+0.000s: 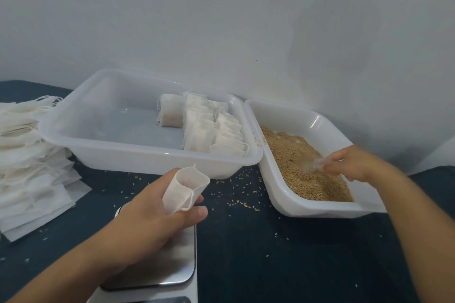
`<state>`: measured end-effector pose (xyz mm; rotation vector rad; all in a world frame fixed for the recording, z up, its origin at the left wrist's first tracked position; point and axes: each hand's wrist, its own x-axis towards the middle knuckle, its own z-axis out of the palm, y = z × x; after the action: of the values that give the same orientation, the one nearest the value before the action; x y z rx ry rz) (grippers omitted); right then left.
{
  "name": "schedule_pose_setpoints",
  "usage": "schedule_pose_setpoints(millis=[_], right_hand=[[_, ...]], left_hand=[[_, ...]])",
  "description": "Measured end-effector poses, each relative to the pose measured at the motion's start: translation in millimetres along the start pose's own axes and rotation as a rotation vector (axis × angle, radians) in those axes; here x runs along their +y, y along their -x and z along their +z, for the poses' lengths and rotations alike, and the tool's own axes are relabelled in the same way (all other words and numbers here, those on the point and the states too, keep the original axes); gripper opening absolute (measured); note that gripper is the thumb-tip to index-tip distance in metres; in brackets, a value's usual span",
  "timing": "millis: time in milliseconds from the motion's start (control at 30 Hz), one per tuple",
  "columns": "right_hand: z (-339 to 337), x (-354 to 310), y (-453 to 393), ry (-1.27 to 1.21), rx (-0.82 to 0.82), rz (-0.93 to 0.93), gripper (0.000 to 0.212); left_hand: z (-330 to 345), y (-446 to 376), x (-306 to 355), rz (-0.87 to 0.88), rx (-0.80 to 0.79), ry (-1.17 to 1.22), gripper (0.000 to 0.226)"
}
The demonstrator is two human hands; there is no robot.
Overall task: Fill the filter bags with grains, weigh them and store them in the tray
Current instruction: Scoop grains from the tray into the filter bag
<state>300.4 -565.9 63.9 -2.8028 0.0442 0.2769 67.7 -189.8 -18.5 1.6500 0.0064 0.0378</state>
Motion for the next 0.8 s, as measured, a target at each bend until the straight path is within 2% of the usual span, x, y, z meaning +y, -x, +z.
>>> schedule_pose_setpoints(millis=[133, 233, 367, 500, 667, 800], right_hand=[[19.1, 16.8, 3.4, -0.251, 0.063, 0.101, 0.023], [26.1, 21.9, 8.7, -0.366, 0.119, 0.116, 0.033], [34.1, 18.4, 17.2, -0.499, 0.269, 0.089, 0.041], [38.9, 5.7, 31.4, -0.494, 0.416, -0.007, 0.054], [37.8, -15.9, 61.3, -0.526, 0.424, -0.116, 0.047], [33.2, -35.0, 89.6, -0.607, 0.357, -0.209, 0.048]], left_hand=[[4.9, -0.3, 1.7, -0.001, 0.034, 0.032, 0.04], [9.9, 0.4, 3.3, -0.009, 0.053, 0.049, 0.033], [17.5, -1.2, 6.1, -0.001, 0.038, 0.079, 0.032], [22.1, -8.2, 8.1, -0.001, -0.018, 0.098, 0.027], [23.5, -16.3, 9.0, -0.006, 0.013, 0.029, 0.028], [19.6, -16.9, 6.9, 0.006, 0.072, -0.082, 0.031]])
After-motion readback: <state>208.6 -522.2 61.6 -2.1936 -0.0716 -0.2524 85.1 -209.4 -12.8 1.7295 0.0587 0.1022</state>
